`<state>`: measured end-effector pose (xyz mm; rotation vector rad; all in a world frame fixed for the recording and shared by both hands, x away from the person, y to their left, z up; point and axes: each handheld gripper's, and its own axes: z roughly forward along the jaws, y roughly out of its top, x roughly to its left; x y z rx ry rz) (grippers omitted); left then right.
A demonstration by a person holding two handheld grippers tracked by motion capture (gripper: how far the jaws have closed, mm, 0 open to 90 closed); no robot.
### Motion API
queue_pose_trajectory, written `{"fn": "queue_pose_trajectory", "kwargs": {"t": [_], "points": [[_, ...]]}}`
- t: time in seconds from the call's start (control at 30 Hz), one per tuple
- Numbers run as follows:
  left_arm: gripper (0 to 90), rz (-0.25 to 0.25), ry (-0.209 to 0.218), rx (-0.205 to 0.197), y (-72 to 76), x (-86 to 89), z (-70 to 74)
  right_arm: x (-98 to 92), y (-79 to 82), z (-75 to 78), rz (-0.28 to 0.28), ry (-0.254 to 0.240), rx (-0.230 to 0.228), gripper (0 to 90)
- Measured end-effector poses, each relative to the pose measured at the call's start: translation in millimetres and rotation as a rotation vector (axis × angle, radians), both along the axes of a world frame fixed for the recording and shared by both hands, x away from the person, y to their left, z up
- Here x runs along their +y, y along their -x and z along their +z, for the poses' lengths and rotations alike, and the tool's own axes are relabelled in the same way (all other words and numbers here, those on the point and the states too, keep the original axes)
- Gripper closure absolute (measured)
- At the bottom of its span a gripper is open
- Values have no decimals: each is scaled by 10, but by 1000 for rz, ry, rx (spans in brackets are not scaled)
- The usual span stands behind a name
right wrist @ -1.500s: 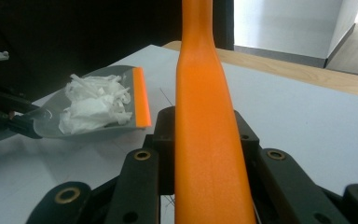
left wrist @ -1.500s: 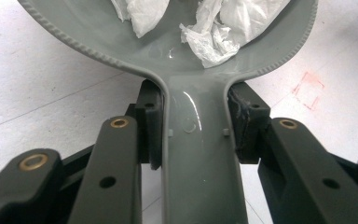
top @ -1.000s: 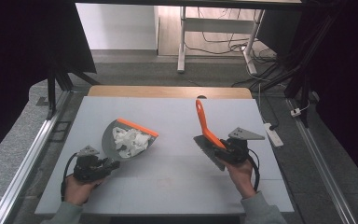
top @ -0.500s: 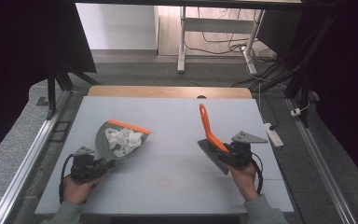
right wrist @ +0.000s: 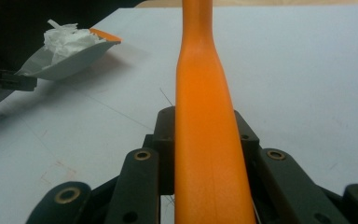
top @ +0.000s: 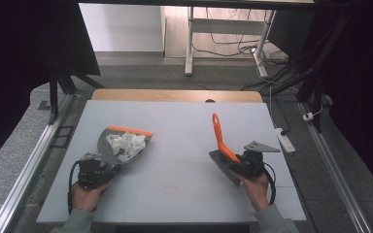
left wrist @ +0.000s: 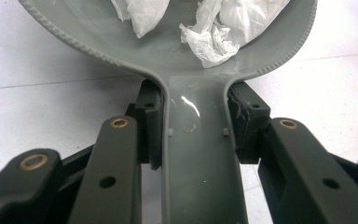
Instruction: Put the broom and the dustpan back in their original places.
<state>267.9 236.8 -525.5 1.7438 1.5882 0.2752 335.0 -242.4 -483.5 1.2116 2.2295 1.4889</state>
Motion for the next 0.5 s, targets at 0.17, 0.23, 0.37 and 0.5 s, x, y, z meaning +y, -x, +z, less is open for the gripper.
{"fn": "queue_pose_trajectory", "kwargs": {"t": [0.17,0.23,0.37,0.5], "points": [[610,41,-1,17,-39,-16,-34,11,-14,-68,-7,13,29,702],[609,55,0,26,-52,-15,-53,19,-12,-80,-7,17,35,702],[609,69,-2,34,-65,-19,-71,34,-2,-97,0,16,43,701],[610,94,-8,52,-88,-47,-89,41,21,-117,-3,18,56,701]]}}
